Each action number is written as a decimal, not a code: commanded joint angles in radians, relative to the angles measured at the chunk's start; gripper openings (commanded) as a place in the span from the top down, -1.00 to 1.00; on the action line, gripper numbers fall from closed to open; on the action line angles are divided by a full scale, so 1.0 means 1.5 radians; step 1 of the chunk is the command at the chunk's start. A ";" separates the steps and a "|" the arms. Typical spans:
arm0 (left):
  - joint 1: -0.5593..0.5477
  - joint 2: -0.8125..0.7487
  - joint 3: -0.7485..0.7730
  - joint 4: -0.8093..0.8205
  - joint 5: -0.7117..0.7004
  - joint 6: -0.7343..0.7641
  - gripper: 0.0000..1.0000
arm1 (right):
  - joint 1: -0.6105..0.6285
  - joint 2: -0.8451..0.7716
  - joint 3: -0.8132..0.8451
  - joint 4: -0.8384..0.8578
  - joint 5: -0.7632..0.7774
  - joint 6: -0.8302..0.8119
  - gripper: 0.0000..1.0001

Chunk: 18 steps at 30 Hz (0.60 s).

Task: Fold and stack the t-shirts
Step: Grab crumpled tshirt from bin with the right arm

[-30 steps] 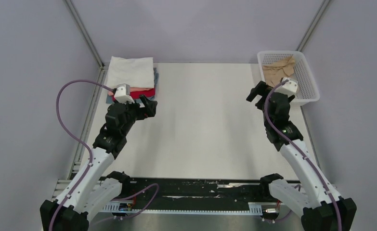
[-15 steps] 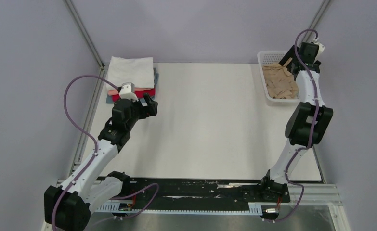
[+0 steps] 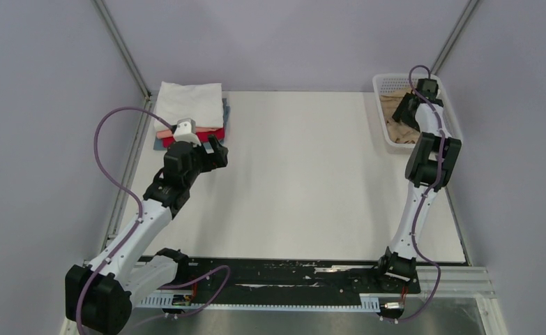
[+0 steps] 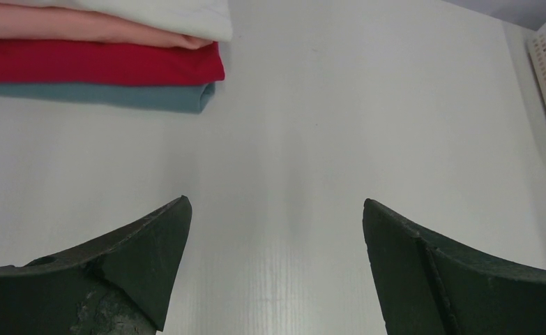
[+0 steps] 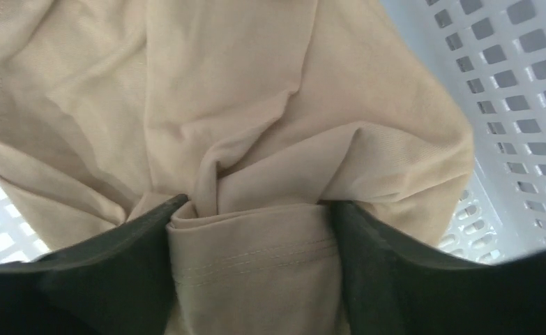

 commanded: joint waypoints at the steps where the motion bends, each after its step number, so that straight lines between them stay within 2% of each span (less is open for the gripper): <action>1: -0.001 0.004 0.031 0.006 -0.017 0.004 -1.00 | -0.015 0.032 0.004 -0.040 -0.070 0.037 -0.22; 2: -0.001 0.004 0.033 0.001 -0.018 0.003 -1.00 | -0.020 0.032 0.005 -0.041 -0.091 0.043 0.01; 4: -0.001 0.001 0.033 -0.006 -0.021 0.001 -1.00 | -0.028 0.026 0.015 -0.040 -0.126 0.049 0.66; 5: 0.000 -0.001 0.033 -0.011 -0.024 0.000 -1.00 | -0.033 0.021 0.024 -0.038 -0.154 0.049 0.89; 6: -0.001 -0.005 0.032 -0.013 -0.026 -0.002 -1.00 | -0.037 0.014 0.036 -0.038 -0.181 0.047 0.99; 12: -0.001 -0.044 0.023 -0.027 -0.018 -0.010 -1.00 | -0.040 -0.097 0.092 -0.008 -0.243 0.037 1.00; 18: -0.001 -0.089 -0.004 -0.013 0.004 -0.017 -1.00 | -0.040 -0.272 0.048 0.089 -0.283 0.034 1.00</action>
